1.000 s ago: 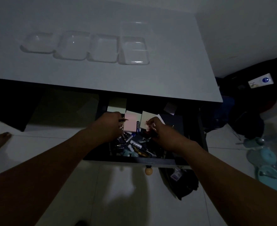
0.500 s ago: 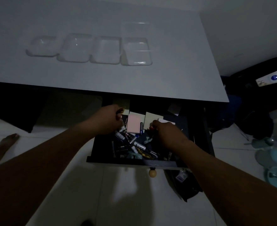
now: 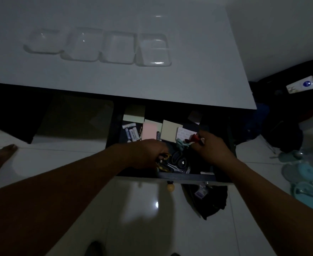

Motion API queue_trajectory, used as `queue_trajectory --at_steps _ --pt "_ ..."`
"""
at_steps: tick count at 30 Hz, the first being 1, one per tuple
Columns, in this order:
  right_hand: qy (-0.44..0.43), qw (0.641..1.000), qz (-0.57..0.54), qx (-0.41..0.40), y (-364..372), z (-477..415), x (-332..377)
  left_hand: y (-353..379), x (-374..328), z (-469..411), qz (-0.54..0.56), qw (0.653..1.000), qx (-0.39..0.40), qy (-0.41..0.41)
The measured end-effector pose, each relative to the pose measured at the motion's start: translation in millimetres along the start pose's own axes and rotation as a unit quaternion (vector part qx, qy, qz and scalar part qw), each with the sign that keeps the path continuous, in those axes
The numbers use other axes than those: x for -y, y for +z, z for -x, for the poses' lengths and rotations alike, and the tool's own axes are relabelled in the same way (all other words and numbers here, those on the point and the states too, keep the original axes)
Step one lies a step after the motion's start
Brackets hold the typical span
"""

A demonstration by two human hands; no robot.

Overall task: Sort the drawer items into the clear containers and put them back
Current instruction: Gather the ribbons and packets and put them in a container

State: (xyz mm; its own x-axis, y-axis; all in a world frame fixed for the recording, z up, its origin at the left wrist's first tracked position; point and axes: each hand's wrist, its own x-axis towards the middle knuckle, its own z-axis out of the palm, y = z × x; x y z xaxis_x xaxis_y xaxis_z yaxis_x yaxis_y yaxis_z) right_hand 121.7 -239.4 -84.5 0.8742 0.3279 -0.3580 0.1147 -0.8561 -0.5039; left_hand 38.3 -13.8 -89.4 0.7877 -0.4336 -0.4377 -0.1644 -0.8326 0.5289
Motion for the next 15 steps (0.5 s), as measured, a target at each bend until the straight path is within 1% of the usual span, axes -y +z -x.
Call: queue_trajectory --at_steps 3,8,9,11,12,13,15 --pt "0.006 1.000 -0.026 0.003 0 2 -2 1 3 -14 -0.022 0.999 0.024 0.034" --pt "0.008 0.999 -0.049 0.001 -1 2 -2 6 6 -22 -0.075 0.994 0.062 0.048" --pt "0.011 0.999 -0.053 -0.002 -1 2 -2 7 9 -20 -0.078 0.994 0.036 0.064" --pt "0.018 0.998 -0.056 -0.004 -3 -1 -2 6 16 -12 -0.062 0.992 -0.052 0.101" --pt "0.020 0.998 -0.052 -0.001 -5 -2 -2 5 18 -9 -0.045 0.990 -0.082 0.104" --pt "0.018 0.999 -0.044 0.004 -7 -2 0 2 19 -6 -0.023 0.991 -0.095 0.092" --pt "0.004 1.000 -0.015 0.018 -11 -4 2 -9 17 -3 0.025 0.991 -0.129 0.037"
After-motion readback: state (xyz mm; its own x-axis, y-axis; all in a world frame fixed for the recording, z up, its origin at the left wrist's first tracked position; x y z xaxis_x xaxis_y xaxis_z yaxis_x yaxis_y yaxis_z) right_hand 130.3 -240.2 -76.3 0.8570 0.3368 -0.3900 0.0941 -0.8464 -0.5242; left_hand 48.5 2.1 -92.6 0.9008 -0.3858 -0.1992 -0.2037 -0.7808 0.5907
